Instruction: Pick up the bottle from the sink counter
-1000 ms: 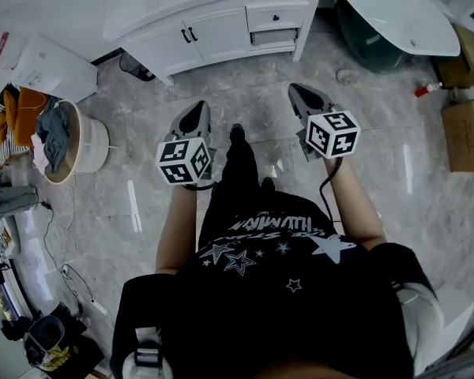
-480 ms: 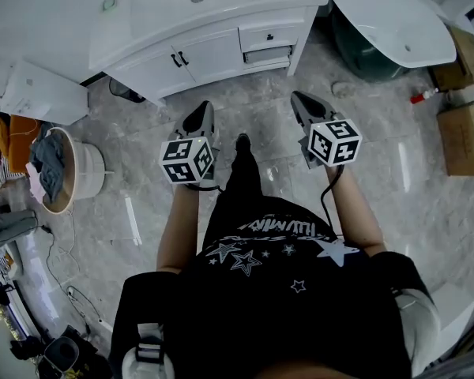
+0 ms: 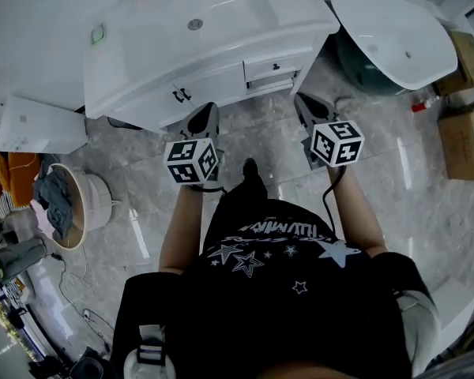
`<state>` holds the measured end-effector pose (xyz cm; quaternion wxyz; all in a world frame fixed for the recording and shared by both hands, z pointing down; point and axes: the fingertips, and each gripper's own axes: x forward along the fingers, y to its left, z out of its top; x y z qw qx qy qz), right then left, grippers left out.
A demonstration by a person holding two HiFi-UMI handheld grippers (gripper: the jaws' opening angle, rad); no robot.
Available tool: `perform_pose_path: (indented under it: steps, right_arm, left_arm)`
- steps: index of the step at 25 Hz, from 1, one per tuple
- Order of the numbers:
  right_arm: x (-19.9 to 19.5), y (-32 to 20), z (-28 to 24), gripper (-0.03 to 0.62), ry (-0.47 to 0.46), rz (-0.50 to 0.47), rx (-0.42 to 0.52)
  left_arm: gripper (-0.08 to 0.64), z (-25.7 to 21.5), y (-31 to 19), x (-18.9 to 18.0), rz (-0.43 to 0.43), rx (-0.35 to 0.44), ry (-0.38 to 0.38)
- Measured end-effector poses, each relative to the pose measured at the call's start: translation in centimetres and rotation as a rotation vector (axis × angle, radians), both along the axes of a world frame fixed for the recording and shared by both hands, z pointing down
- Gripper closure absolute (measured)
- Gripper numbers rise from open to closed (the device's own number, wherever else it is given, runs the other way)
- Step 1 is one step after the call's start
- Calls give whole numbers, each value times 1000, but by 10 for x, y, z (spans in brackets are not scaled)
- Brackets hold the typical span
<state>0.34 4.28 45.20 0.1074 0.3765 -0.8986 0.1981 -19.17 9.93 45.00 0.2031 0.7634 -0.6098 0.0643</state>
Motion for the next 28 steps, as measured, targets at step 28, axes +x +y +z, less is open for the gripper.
perform_pose_path:
  steps: [28]
  right_arm:
    - [-39, -219, 0, 586, -3, 41, 13]
  left_arm:
    - [552, 5, -214, -31, 57, -4, 9]
